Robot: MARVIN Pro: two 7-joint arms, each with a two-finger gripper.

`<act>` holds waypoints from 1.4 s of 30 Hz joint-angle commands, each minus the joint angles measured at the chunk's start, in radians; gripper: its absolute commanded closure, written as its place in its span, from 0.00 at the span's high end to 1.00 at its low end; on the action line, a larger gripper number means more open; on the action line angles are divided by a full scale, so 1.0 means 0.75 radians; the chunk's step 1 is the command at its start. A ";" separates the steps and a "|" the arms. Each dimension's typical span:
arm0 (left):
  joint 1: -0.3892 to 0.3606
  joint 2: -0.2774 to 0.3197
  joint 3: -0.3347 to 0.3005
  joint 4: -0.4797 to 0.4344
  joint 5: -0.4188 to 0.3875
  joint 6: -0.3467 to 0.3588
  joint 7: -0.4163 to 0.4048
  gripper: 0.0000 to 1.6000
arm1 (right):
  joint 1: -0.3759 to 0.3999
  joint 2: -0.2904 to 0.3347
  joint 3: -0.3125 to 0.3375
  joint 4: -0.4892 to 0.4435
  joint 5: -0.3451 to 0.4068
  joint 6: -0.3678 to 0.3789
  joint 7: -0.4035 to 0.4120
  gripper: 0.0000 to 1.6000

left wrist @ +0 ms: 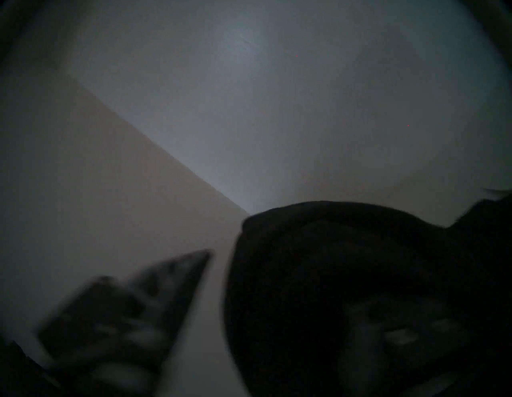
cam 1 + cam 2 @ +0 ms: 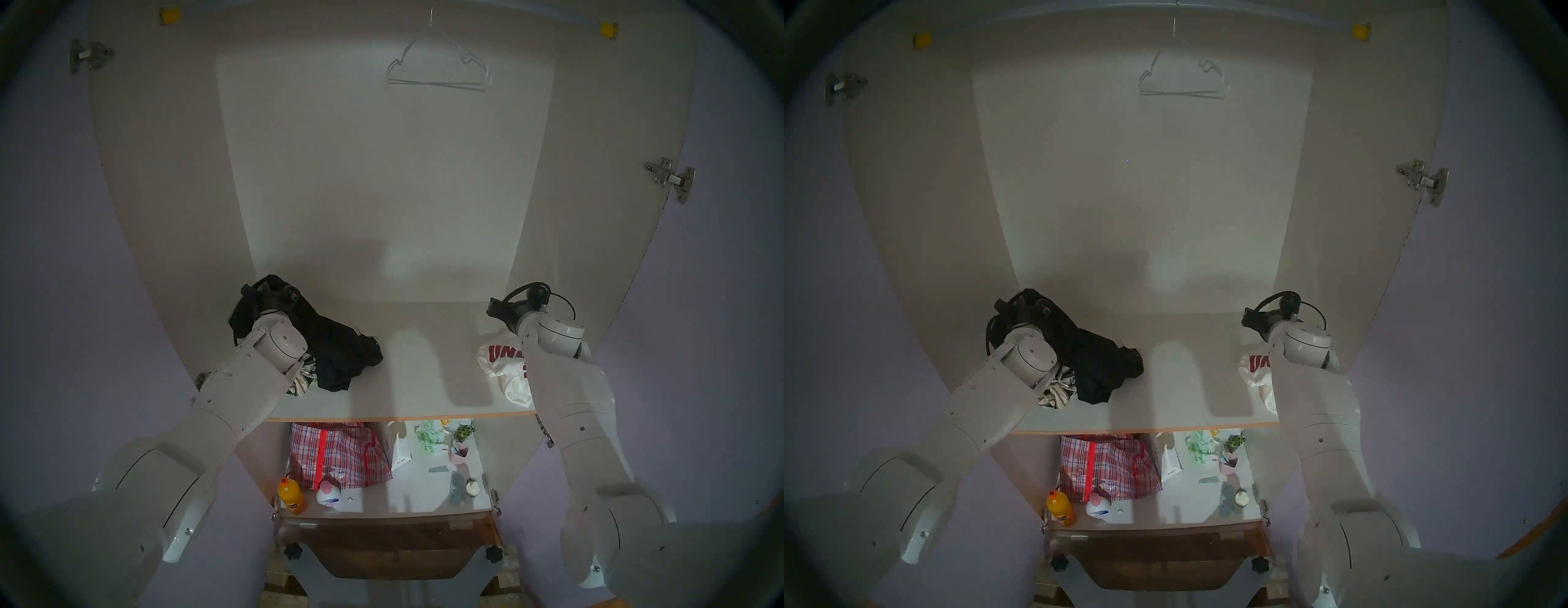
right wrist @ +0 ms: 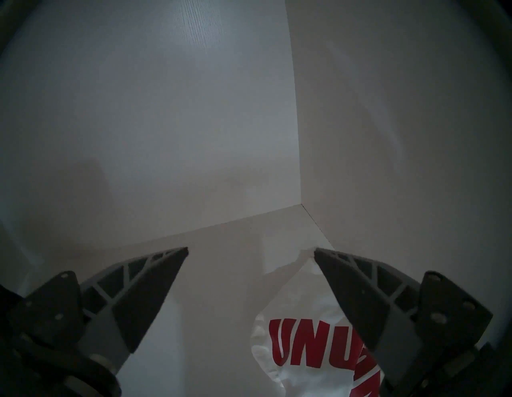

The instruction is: Sort tops into two piles: light colors and dark colors

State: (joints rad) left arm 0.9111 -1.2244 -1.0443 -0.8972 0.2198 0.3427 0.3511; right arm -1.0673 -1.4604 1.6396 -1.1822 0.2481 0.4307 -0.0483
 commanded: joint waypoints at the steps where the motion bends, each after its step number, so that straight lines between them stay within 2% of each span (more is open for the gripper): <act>1: -0.057 0.063 0.083 -0.109 -0.034 -0.020 -0.169 1.00 | 0.035 0.001 0.001 -0.032 0.001 -0.015 0.004 1.00; 3: -0.052 0.113 0.120 -0.181 -0.090 -0.015 -0.282 1.00 | 0.036 0.001 0.001 -0.030 0.000 -0.013 0.003 1.00; 4: -0.053 0.141 0.146 -0.214 -0.078 -0.027 -0.310 1.00 | 0.036 0.001 0.001 -0.029 0.000 -0.012 0.003 1.00; 8: -0.088 0.221 0.160 -0.360 -0.160 -0.048 -0.470 1.00 | 0.036 0.000 0.002 -0.029 -0.001 -0.013 0.004 1.00; 10: -0.079 0.256 0.153 -0.448 -0.238 -0.062 -0.553 1.00 | 0.037 0.000 0.002 -0.028 -0.002 -0.013 0.003 1.00; 11: -0.065 0.303 0.166 -0.524 -0.278 -0.060 -0.617 1.00 | 0.037 0.000 0.002 -0.029 -0.002 -0.013 0.004 1.00; 15: -0.051 0.463 0.286 -0.678 -0.401 -0.004 -0.752 1.00 | 0.036 0.000 0.003 -0.031 -0.003 -0.015 0.004 1.00; 16: -0.049 0.494 0.335 -0.689 -0.392 -0.018 -0.789 1.00 | 0.037 0.000 0.003 -0.029 -0.003 -0.014 0.004 1.00; 17: -0.054 0.534 0.360 -0.716 -0.425 0.014 -0.839 1.00 | 0.036 -0.001 0.003 -0.030 -0.003 -0.014 0.004 1.00; 19: -0.077 0.574 0.395 -0.733 -0.414 0.053 -0.924 1.00 | 0.036 -0.001 0.003 -0.031 -0.004 -0.015 0.004 1.00; 20: -0.097 0.612 0.432 -0.749 -0.393 0.071 -0.995 1.00 | 0.036 -0.001 0.003 -0.031 -0.004 -0.015 0.004 1.00; 21: -0.104 0.600 0.435 -0.715 -0.351 0.112 -0.999 1.00 | 0.037 -0.001 0.003 -0.031 -0.004 -0.015 0.004 1.00; 22: -0.127 0.621 0.459 -0.700 -0.322 0.133 -1.044 1.00 | 0.037 -0.001 0.004 -0.031 -0.004 -0.015 0.004 1.00; 24: -0.185 0.648 0.532 -0.671 -0.227 0.156 -1.126 1.00 | 0.036 -0.002 0.004 -0.032 -0.004 -0.016 0.005 1.00; 25: -0.205 0.616 0.536 -0.614 -0.179 0.217 -1.093 1.00 | 0.036 -0.002 0.004 -0.032 -0.004 -0.016 0.005 1.00; 26: -0.238 0.615 0.578 -0.587 -0.107 0.185 -1.131 1.00 | 0.036 -0.002 0.005 -0.033 -0.004 -0.017 0.006 1.00; 28: -0.300 0.552 0.621 -0.495 -0.006 0.249 -1.167 1.00 | 0.035 -0.002 0.005 -0.036 -0.004 -0.020 0.007 1.00; 31: -0.323 0.476 0.632 -0.388 0.106 0.245 -1.073 1.00 | 0.034 -0.003 0.006 -0.036 -0.005 -0.020 0.007 1.00; 32: -0.336 0.451 0.635 -0.349 0.127 0.226 -1.043 1.00 | 0.035 -0.003 0.006 -0.035 -0.005 -0.019 0.007 1.00; 33: -0.365 0.443 0.679 -0.316 0.173 0.157 -1.038 1.00 | 0.035 -0.003 0.007 -0.035 -0.006 -0.019 0.008 1.00; 34: -0.380 0.460 0.724 -0.327 0.210 0.097 -1.063 1.00 | 0.035 -0.003 0.007 -0.035 -0.006 -0.018 0.007 1.00; 35: -0.394 0.473 0.780 -0.345 0.226 0.085 -1.157 1.00 | 0.036 -0.003 0.007 -0.033 -0.006 -0.016 0.007 1.00; 37: -0.424 0.489 0.869 -0.338 0.336 0.010 -1.181 1.00 | 0.036 -0.003 0.007 -0.033 -0.007 -0.016 0.007 1.00; 39: -0.449 0.484 0.855 -0.322 0.335 -0.099 -1.204 1.00 | 0.035 -0.004 0.007 -0.036 -0.006 -0.019 0.008 1.00; 40: -0.468 0.482 0.879 -0.330 0.393 -0.143 -1.216 1.00 | 0.035 -0.004 0.007 -0.035 -0.007 -0.019 0.008 1.00; 41: -0.492 0.474 0.894 -0.304 0.412 -0.222 -1.238 1.00 | 0.035 -0.004 0.008 -0.036 -0.007 -0.020 0.008 1.00; 42: -0.509 0.467 0.910 -0.293 0.420 -0.258 -1.245 1.00 | 0.034 -0.004 0.008 -0.036 -0.007 -0.020 0.009 1.00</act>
State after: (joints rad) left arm 0.5919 -0.8712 -0.4028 -1.1181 0.5079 0.2413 -0.5773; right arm -1.0663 -1.4636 1.6445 -1.1812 0.2411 0.4309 -0.0459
